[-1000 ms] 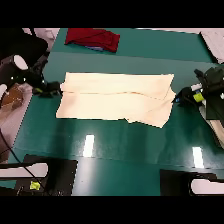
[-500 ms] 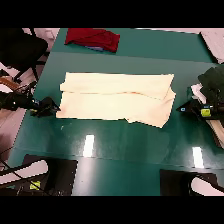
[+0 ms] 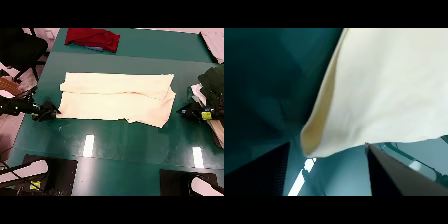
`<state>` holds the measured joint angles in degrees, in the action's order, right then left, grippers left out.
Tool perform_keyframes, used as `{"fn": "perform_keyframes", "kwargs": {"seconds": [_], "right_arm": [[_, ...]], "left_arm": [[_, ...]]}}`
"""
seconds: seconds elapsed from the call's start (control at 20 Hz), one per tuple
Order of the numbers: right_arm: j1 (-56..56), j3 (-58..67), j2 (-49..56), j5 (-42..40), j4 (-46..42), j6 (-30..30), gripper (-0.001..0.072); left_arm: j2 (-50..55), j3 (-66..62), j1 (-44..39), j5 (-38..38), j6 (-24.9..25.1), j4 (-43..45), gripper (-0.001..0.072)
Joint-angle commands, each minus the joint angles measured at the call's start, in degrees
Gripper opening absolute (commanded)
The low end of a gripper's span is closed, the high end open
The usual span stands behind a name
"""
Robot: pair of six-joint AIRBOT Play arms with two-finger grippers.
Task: Fold the shirts.
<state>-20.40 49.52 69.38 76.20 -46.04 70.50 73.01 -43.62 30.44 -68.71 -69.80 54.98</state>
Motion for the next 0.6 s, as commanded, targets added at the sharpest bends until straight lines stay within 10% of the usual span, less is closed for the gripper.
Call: {"fn": "perform_keyframes", "kwargs": {"seconds": [0.0, 0.1, 0.3, 0.55], "right_arm": [[0.1, -0.1, -0.1, -1.5, -0.1, 0.0, 0.0486], [0.1, -0.1, 0.0, -1.8, -0.1, 0.1, 0.0486], [0.2, -0.1, 5.7, -0.7, 0.4, 0.6, 0.0497], [3.6, -0.1, 13.3, 0.6, 3.1, 0.6, 0.0598]], "left_arm": [[0.1, 2.6, -2.7, 3.7, 1.3, -1.3, 0.0549], [0.1, 2.7, -6.1, 5.6, 0.4, 0.1, 0.0546], [0.0, 2.1, -6.9, 7.5, -1.7, -2.2, 0.0024], [-0.5, 1.4, -6.9, 5.6, -1.7, -1.4, 0.0023]]}}
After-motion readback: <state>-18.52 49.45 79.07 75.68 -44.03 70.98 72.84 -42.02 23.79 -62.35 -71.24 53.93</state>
